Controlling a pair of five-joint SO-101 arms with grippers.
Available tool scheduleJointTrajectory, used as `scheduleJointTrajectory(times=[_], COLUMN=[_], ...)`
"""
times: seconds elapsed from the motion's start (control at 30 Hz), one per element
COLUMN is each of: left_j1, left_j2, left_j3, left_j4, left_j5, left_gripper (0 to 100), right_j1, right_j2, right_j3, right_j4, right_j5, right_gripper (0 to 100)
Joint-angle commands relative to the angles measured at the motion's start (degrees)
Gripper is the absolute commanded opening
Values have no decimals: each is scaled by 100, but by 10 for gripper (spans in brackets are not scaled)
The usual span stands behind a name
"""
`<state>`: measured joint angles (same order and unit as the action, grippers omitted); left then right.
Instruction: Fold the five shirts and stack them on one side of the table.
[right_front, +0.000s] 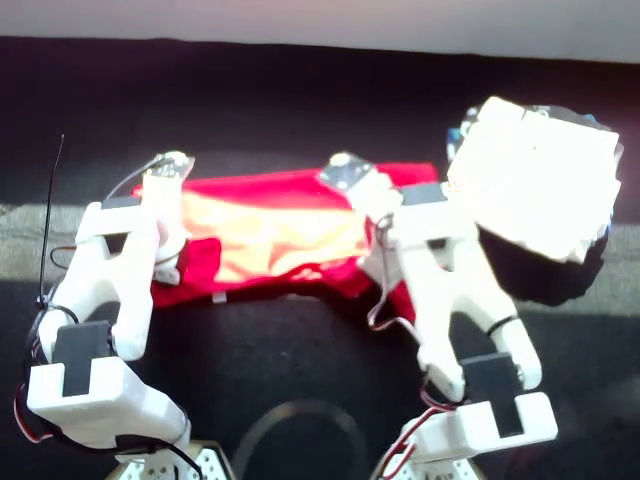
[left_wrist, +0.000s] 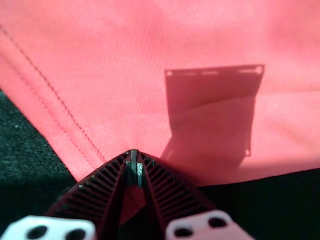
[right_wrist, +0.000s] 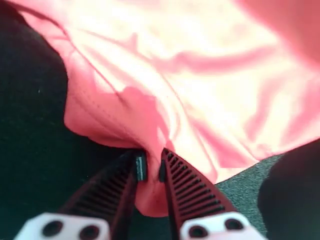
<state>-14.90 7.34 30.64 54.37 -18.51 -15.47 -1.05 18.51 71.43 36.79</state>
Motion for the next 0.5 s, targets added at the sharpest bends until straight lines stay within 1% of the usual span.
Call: scheduleJointTrajectory(times=[0.0,0.1,0.23,0.37,0.4,0.47], left_j1=[22,22,22,22,22,22], left_j2=[40,40,40,40,40,40], left_j3=[-13,4,4,4,4,4], left_j4=[-149,-149,-149,-149,-149,-149], left_j5=[18,18,18,18,18,18], left_gripper=[9,9,9,9,9,9], right_j1=[233,286,286,295,321,356], right_j2=[145,1007,2510,3960,4242,4752], right_j3=[-1218,-2352,-3899,-5464,-5815,-6457], right_j4=[57,22,-48,-13,-13,-4], right_j5=[-53,-35,325,343,343,334], right_gripper=[7,7,7,15,33,118])
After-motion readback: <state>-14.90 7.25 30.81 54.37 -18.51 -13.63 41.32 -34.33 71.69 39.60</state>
